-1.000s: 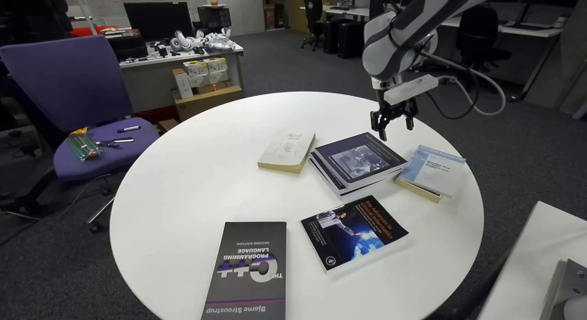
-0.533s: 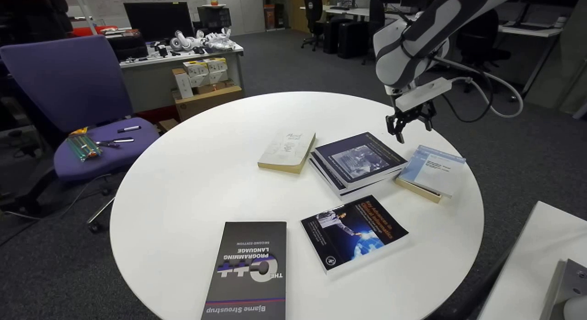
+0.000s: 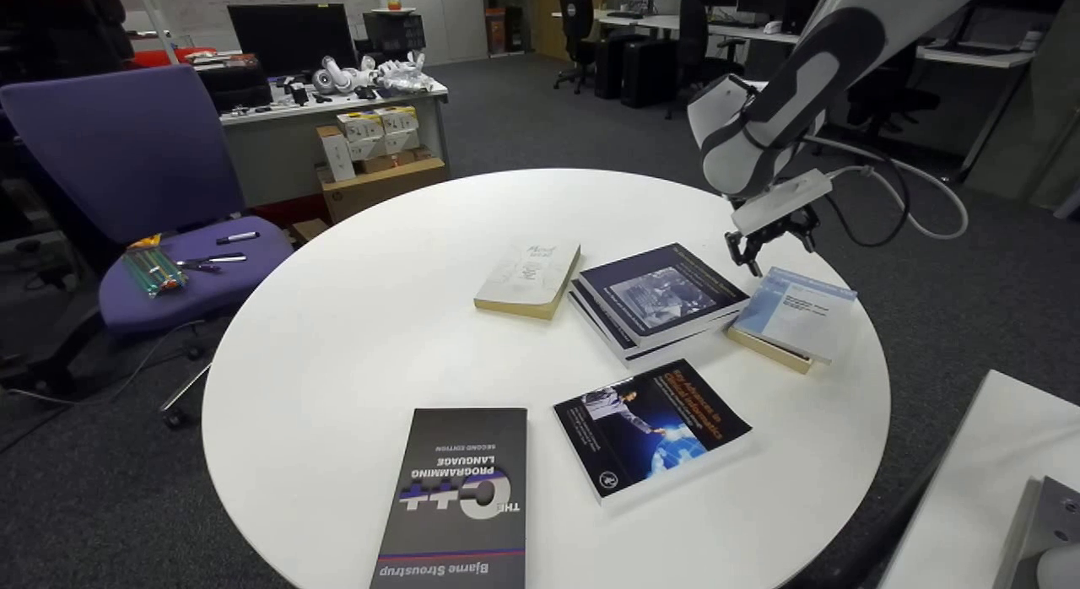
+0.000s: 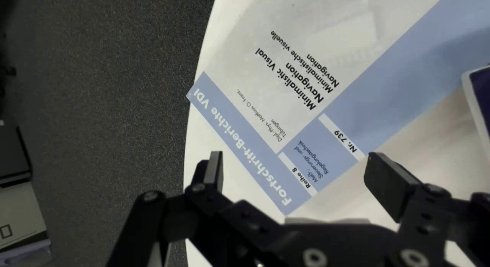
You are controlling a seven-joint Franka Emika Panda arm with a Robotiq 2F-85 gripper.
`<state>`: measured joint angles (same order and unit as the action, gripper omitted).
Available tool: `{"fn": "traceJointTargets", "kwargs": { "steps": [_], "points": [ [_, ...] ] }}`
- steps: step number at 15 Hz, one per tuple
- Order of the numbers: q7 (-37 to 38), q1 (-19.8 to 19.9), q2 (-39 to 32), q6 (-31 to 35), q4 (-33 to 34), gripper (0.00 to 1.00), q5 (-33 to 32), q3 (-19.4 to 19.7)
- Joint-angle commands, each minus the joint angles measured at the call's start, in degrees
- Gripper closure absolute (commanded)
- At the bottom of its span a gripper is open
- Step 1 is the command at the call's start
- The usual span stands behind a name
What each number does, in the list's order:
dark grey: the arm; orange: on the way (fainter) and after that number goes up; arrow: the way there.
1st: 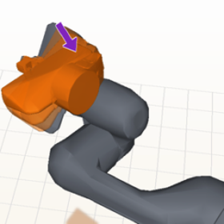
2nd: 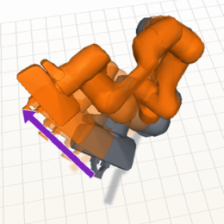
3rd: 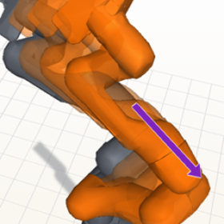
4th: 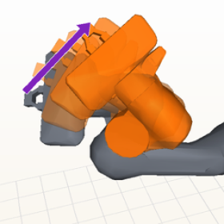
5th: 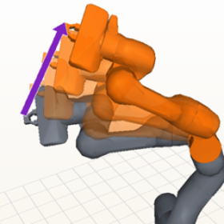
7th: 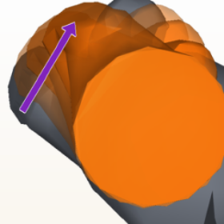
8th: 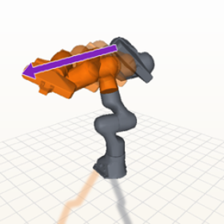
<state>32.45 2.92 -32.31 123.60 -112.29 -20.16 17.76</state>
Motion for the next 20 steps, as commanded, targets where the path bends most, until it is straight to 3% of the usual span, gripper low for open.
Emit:
{"fn": "traceJointTargets", "kwargs": {
  "steps": [1,5,11,20],
  "points": [
    [5.7,-1.2,-5.3,6.1,1.7,0.0,-1.9,1.3],
    [13.5,-3.8,-7.8,18.4,0.3,0.0,-2.4,4.0],
    [16.4,-5.8,-6.7,24.0,-1.0,0.0,-1.0,6.8],
    [11.5,-2.0,-5.7,28.4,-3.2,0.0,9.4,0.9]
  ]
}}
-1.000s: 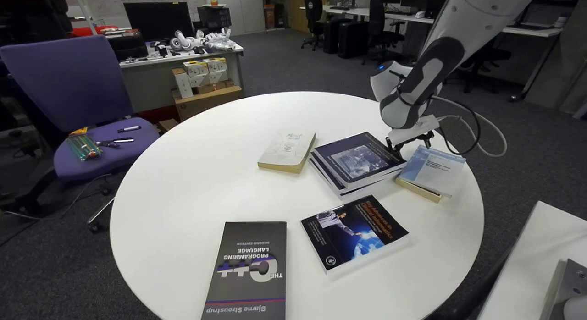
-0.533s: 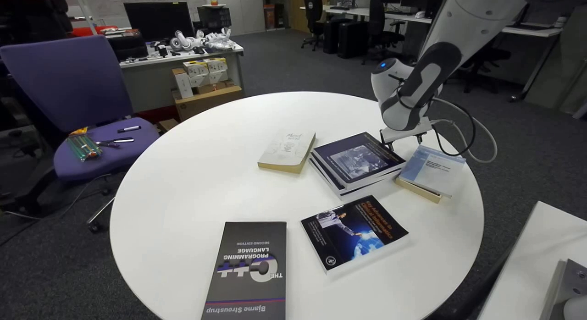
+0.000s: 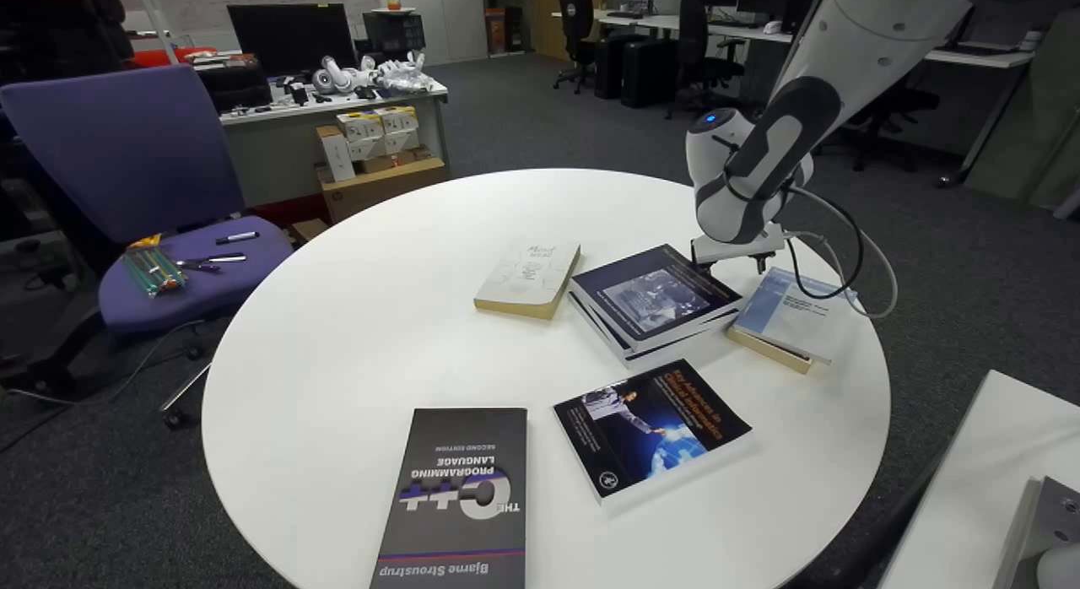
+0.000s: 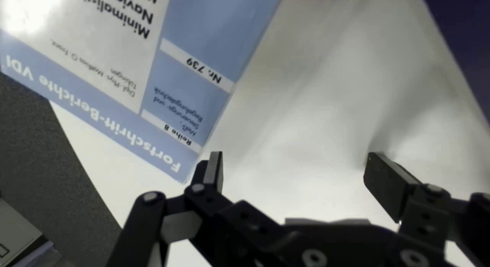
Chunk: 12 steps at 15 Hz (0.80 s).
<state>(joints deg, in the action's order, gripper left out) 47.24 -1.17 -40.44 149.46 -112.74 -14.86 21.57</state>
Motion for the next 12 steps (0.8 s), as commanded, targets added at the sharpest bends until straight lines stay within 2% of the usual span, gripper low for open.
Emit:
{"fn": "traceJointTargets", "kwargs": {
  "steps": [1,4,8,12],
  "points": [
    [-4.2,2.4,2.5,2.8,-2.9,0.0,5.6,-3.6],
    [-6.3,2.7,3.2,2.6,-3.2,0.0,9.0,-4.5],
    [-5.5,0.4,4.6,1.4,-4.0,0.0,9.0,-2.5],
    [-4.0,-4.1,10.3,-6.7,-6.5,0.0,5.1,0.8]
  ]
}}
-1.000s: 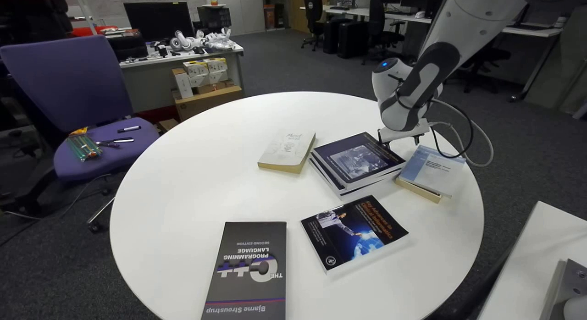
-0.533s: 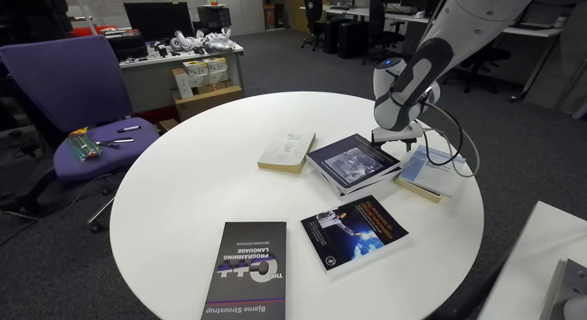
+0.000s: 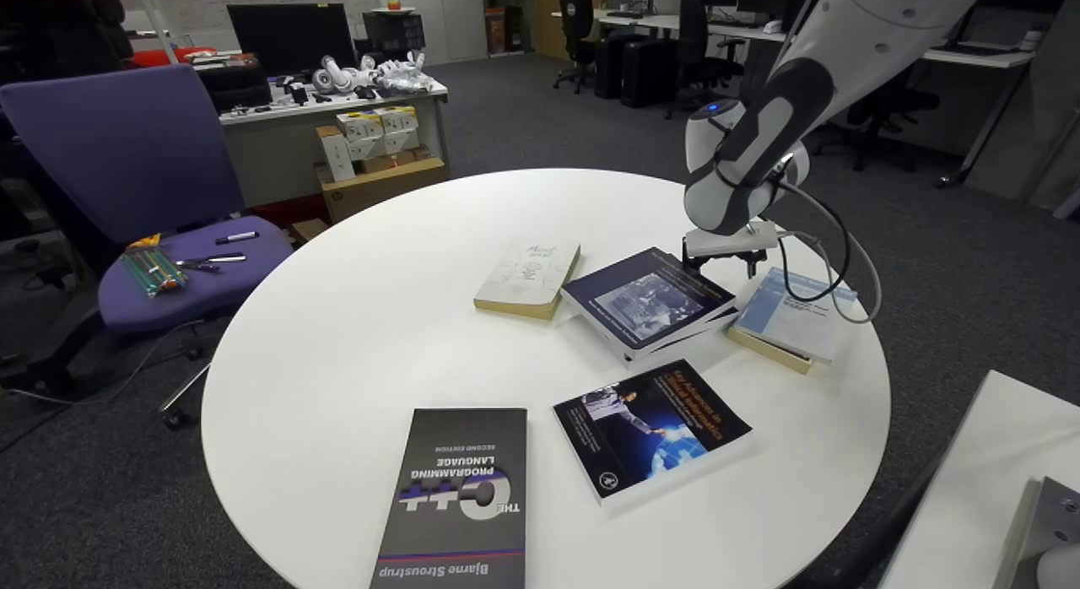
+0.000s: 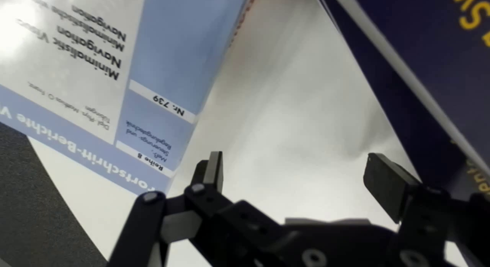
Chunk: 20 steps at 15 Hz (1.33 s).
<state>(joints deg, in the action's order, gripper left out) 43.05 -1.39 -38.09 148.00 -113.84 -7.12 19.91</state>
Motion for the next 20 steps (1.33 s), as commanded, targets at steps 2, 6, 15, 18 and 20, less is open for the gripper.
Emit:
{"fn": "traceJointTargets", "kwargs": {
  "steps": [2,6,15,18,20],
  "points": [
    [-0.4,-5.4,12.5,-9.2,-6.7,0.0,-5.4,2.8],
    [-0.7,-7.2,22.2,-16.5,-8.8,0.0,-12.1,-0.1],
    [-22.5,-3.0,19.2,-12.4,-4.9,0.0,8.3,-18.0],
    [-32.6,-1.6,15.2,-11.7,-2.7,0.0,16.0,-22.2],
    [-39.7,0.0,12.3,-12.8,-0.7,0.0,20.7,-24.9]
  ]
}}
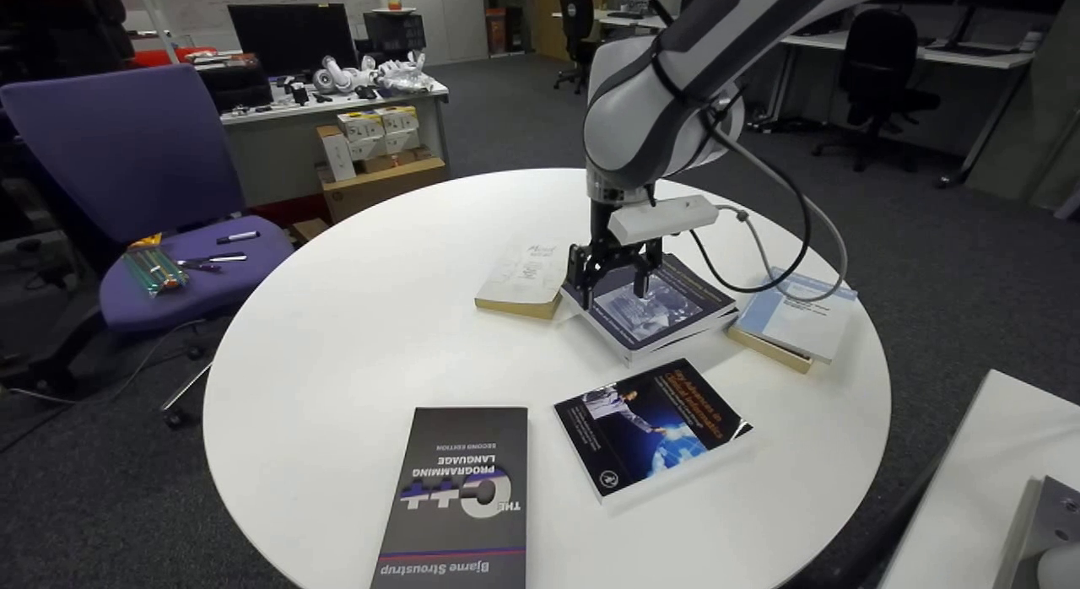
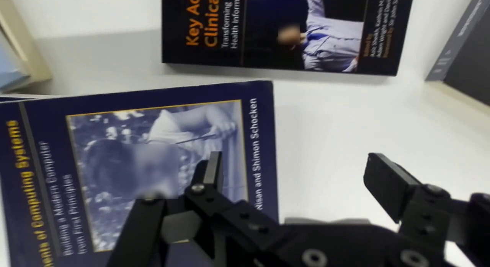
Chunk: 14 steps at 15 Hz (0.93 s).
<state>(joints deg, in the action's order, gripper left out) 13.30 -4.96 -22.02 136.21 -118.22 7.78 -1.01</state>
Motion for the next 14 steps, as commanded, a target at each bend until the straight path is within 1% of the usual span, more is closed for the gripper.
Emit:
{"fn": "traceJointTargets", "kwargs": {
  "steps": [1,3,5,9,14],
  "points": [
    [-13.1,4.2,-5.3,-1.5,4.7,0.0,7.5,-5.0],
    [-17.3,5.0,-8.2,-1.7,6.6,0.0,8.7,-6.2],
    [-19.6,5.3,-10.6,-2.4,8.6,0.0,8.1,-6.6],
    [-21.4,5.5,-13.8,-3.4,12.5,0.0,6.9,-6.4],
    [-21.2,5.0,-14.6,-4.6,15.5,0.0,6.6,-6.2]
  ]
}}
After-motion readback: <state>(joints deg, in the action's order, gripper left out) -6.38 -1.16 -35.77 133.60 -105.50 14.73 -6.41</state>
